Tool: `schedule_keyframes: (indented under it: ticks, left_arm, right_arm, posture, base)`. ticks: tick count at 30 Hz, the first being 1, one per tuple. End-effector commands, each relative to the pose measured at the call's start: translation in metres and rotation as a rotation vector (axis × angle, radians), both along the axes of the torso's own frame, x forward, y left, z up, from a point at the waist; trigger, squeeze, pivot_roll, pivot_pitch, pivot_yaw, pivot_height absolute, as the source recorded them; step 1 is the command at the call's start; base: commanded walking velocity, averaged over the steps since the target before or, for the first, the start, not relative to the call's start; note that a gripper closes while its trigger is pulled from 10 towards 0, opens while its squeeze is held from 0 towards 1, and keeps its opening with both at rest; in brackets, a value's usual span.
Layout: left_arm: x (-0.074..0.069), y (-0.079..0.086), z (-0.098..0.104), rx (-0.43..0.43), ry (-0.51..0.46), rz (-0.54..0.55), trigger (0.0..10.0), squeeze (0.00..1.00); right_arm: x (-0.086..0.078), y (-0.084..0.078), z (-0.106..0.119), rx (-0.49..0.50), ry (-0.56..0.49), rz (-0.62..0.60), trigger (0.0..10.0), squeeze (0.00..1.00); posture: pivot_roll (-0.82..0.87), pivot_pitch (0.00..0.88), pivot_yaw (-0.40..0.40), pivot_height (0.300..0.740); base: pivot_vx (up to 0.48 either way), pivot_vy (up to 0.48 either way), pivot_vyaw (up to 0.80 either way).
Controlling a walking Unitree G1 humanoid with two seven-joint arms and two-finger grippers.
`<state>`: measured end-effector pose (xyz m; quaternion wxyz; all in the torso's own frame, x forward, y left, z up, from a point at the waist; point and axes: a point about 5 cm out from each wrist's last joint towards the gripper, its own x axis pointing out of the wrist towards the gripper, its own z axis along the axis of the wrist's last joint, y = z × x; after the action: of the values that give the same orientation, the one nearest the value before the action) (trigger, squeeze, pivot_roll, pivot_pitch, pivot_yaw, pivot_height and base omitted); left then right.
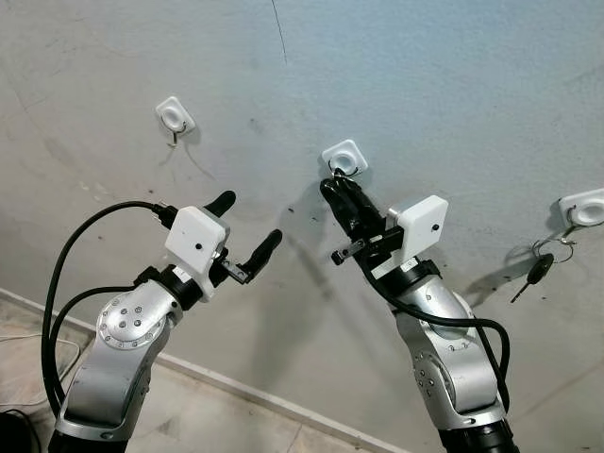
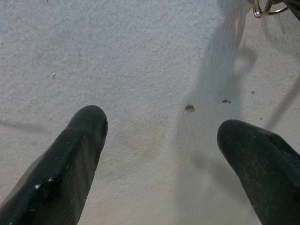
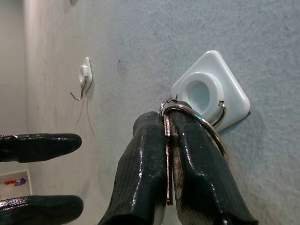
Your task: Hang keys on a hook
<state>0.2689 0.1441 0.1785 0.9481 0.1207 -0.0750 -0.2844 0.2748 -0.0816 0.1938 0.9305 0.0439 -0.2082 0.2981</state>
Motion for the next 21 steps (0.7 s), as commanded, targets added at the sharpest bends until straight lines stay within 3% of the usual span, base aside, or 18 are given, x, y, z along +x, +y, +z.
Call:
schedule_keyframes:
  ticks: [1, 10, 21]
  left_arm:
    - [0.0, 0.001, 0.001, 0.005, -0.006, -0.005, 10.0, 0.0]
    - [0.0, 0.0, 0.001, 0.005, -0.004, -0.009, 10.0, 0.0]
    - [0.001, -0.001, 0.0, 0.004, -0.001, -0.013, 10.0, 0.0]
  right_arm:
    - [-0.002, -0.004, -0.002, -0.006, 0.018, -0.012, 10.0, 0.0]
    - [-0.008, -0.004, -0.006, -0.009, 0.048, 0.023, 10.0, 0.0]
    - [-0.02, 0.005, -0.016, -0.045, 0.116, 0.189, 10.0, 0.0]
  posture:
    - [0.27, 0.0, 0.012, 0.74]
    - [0.27, 0.0, 0.013, 0.74]
    - [0.27, 0.0, 0.012, 0.74]
  base:
    - [0.0, 0.0, 0.0]
    - [0.0, 0.0, 0.0]
    - [0.0, 0.0, 0.0]
